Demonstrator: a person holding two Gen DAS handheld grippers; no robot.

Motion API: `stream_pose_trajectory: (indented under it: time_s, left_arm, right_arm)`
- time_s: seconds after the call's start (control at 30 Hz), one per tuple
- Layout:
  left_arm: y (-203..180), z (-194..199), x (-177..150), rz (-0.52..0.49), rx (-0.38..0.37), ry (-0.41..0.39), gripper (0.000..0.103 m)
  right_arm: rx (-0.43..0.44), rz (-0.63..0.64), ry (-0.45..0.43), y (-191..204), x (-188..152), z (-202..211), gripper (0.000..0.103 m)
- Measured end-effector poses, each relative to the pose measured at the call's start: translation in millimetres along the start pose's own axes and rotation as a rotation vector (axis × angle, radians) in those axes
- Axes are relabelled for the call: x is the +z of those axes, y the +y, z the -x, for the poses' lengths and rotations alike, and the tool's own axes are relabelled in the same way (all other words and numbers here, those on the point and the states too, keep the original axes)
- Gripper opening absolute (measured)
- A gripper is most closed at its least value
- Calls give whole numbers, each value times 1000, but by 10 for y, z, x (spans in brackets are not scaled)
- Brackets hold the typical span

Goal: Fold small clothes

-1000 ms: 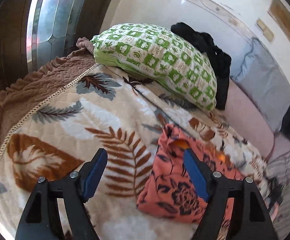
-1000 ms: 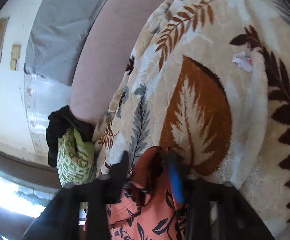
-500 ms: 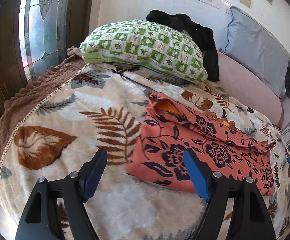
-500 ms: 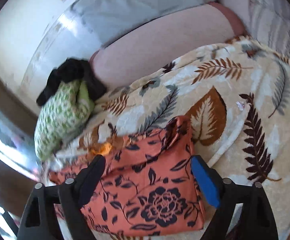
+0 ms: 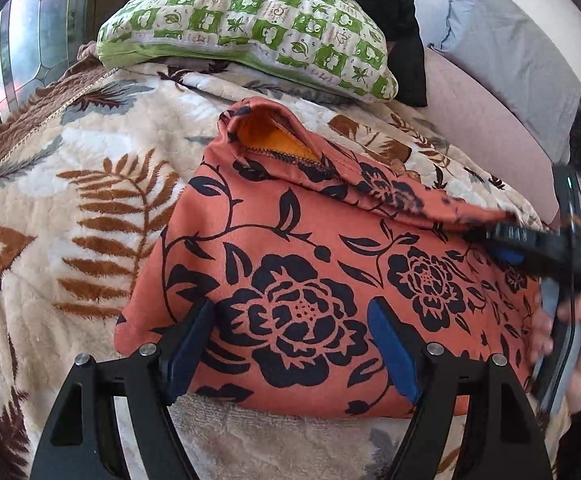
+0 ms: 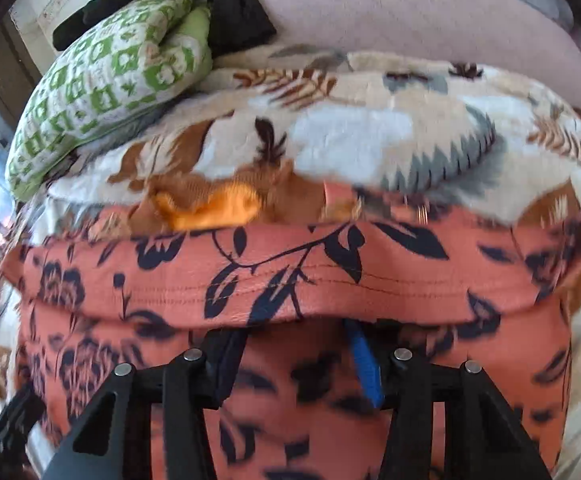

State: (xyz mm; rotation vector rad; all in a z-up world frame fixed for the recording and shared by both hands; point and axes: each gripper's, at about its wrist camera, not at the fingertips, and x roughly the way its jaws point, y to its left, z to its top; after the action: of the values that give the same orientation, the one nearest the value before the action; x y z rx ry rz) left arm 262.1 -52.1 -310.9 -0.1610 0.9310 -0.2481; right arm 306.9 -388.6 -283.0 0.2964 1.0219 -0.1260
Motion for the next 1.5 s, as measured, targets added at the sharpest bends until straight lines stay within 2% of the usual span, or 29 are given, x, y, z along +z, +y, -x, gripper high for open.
stream_pose_trajectory:
  time_s: [0.07, 0.13, 0.2, 0.23, 0.37, 0.43, 0.5, 0.57, 0.63, 0.7, 0.8, 0.87, 0.9, 1.0, 1.1, 1.13, 1.2, 1.27, 1.3, 1.33, 1.37, 1.43, 1.47, 1.5]
  left_arm:
    - [-11, -15, 6, -19, 5, 0, 79]
    - [23, 4, 25, -5, -13, 2, 79]
    - [90, 38, 54, 33, -32, -2, 79]
    - [124, 67, 62, 53, -26, -9, 79]
    - [221, 227, 65, 100, 24, -67, 79]
    - [288, 288, 50, 97, 96, -103, 79]
    - [408, 275, 53, 115, 136, -95, 79]
    - [551, 194, 47, 150, 134, -48, 79]
    - [640, 79, 34, 161, 166, 11, 79]
    - [644, 86, 41, 157, 177, 7, 79]
    - [595, 136, 65, 143, 181, -14, 79]
    - [575, 152, 73, 151, 178, -23, 79]
    - [557, 176, 71, 153, 179, -33, 79]
    - [428, 279, 81, 128, 175, -84, 79]
    - [263, 351, 67, 76, 164, -116, 79]
    - [210, 345, 57, 61, 154, -112, 80]
    - [122, 238, 27, 28, 163, -62, 88]
    - [52, 53, -36, -19, 228, 26, 91]
    - [22, 13, -64, -50, 254, 35, 91]
    - [-2, 39, -69, -67, 263, 18, 92]
    - [6, 79, -76, -64, 254, 8, 92]
    - [90, 156, -77, -31, 219, 3, 92]
    - [161, 180, -79, -4, 212, 6, 92]
    - [248, 212, -84, 30, 209, 8, 92]
  right_arm:
    - [-27, -108, -28, -50, 338, -45, 53]
    - [23, -194, -113, -67, 525, 135, 53]
    - [103, -143, -184, 92, 554, 394, 54]
    - [146, -99, -188, 190, 513, 479, 54]
    - [303, 96, -41, 764, 170, 475, 54]
    - [355, 184, 19, 1119, 22, 366, 54]
    - [402, 243, 57, 1478, -26, 221, 54]
    - [404, 266, 89, 1785, -16, -7, 54]
    - [321, 277, 129, 2013, 44, -327, 54]
    - [295, 244, 86, 2062, 159, -452, 54]
    - [313, 84, 87, 1822, 296, -378, 54]
    - [326, 25, 15, 1549, 295, -135, 54]
    - [306, 20, -13, 1378, 274, -12, 54]
    - [237, -30, -55, 717, 159, 301, 54]
    - [194, -132, -84, -40, -80, 627, 54]
    - [175, -157, -95, -274, -197, 731, 54]
    - [134, -201, -81, -688, -465, 838, 56]
    - [102, -264, 15, -1022, -752, 757, 56]
    - [138, -288, 55, -1161, -904, 707, 55]
    - [205, -293, 31, -1239, -1017, 744, 55]
    - [229, -292, -7, -1287, -1108, 855, 55]
    - [255, -320, -51, -1361, -1238, 1075, 57]
    - [294, -345, -78, -1396, -1317, 1155, 64]
    - [327, -374, -95, -1432, -1408, 1209, 67]
